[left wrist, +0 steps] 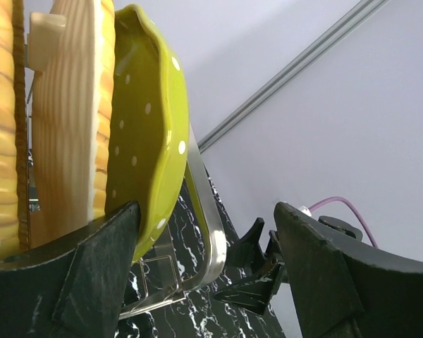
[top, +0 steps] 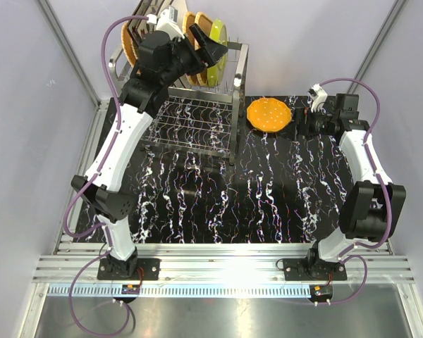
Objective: Unload the plates from the dish rack
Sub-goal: Grab a plate with the left arm
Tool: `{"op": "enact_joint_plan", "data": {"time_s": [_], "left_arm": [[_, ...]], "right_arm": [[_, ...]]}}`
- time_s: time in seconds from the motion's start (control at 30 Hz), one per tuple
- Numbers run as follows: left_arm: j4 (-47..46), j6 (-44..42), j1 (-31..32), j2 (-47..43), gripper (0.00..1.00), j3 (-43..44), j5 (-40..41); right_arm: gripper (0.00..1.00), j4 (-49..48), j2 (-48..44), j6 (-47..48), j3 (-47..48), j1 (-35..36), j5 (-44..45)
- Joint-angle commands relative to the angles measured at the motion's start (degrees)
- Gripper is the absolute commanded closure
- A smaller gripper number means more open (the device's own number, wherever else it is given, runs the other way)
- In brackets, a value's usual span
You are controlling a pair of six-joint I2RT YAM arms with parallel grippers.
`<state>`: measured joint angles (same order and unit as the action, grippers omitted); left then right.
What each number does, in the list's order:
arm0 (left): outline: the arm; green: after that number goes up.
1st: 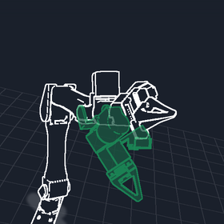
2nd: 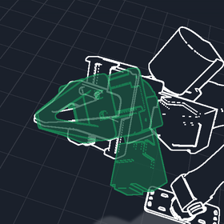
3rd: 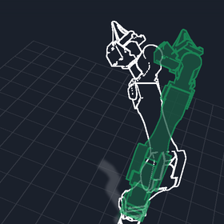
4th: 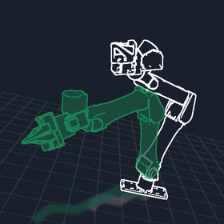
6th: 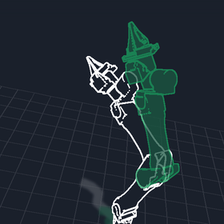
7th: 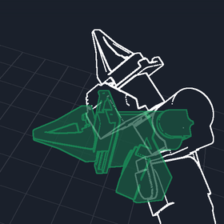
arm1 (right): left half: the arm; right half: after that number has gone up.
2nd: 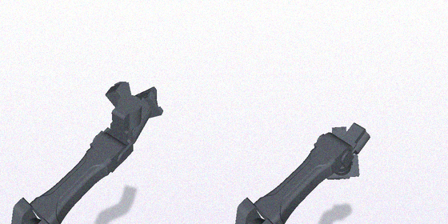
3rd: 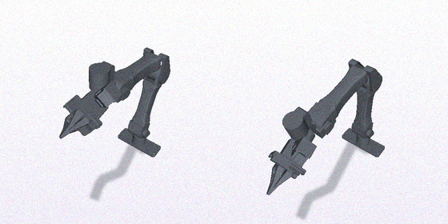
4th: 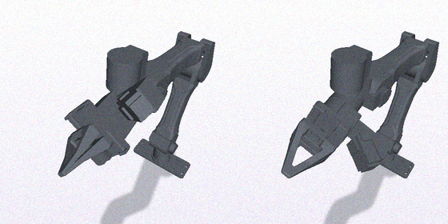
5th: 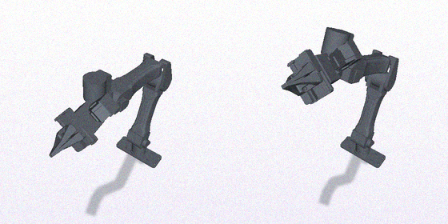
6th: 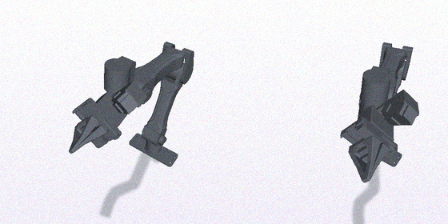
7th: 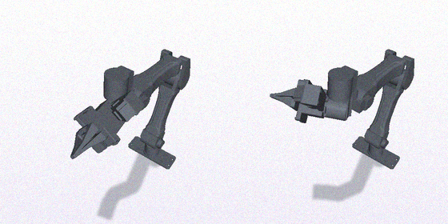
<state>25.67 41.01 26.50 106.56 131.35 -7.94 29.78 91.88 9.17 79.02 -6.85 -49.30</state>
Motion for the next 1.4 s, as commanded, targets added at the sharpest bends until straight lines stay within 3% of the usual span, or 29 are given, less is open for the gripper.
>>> {"op": "enact_joint_plan", "data": {"time_s": [0.0,0.23,0.4,0.53,0.83,1.37], "left_arm": [[0.61,1.96,-4.18,-0.74,0.18,-1.18,3.11],[1.49,1.70,-4.27,-0.04,0.20,-1.36,3.73],[4.03,-1.46,-4.18,1.36,0.36,0.05,4.25],[5.62,-4.88,-3.74,2.07,0.41,0.14,6.10],[4.13,-12.80,-2.07,3.56,0.42,-0.13,9.53],[2.28,-20.88,-0.49,7.25,0.59,0.93,12.60]], "right_arm": [[0.00,-1.57,-2.84,-0.12,-0.36,0.17,-2.29],[0.00,-1.65,-3.02,-0.03,-0.71,0.17,-2.38],[0.00,-1.74,-2.93,-0.20,-0.54,0.17,-2.47],[0.00,-1.74,-2.76,-0.29,-0.54,0.17,-2.47],[0.00,-1.74,-2.67,-0.21,-0.19,0.17,-2.38],[0.00,-1.66,-2.49,-0.29,0.25,0.17,-2.47]]}}
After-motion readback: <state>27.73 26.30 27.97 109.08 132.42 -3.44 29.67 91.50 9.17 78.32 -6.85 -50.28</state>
